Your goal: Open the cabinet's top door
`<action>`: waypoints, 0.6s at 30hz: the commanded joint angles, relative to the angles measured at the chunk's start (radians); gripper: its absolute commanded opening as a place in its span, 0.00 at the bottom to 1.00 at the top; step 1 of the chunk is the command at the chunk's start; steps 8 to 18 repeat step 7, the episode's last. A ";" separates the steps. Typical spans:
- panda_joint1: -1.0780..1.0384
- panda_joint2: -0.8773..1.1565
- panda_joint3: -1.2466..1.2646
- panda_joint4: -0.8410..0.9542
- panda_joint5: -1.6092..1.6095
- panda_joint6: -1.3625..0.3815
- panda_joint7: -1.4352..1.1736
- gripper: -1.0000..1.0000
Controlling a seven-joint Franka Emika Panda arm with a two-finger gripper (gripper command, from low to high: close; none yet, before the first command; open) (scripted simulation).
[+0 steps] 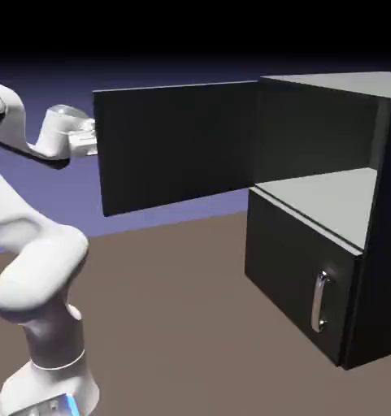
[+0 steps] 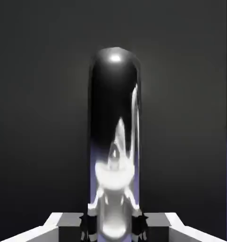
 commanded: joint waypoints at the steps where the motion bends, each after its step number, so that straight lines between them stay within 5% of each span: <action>1: -0.023 0.037 0.038 0.012 -0.011 -0.026 0.027 0.00; 7: -0.219 -0.017 0.192 0.174 0.023 -0.114 0.008 0.00; 18: -0.219 -0.017 0.192 0.174 0.023 -0.114 0.008 0.00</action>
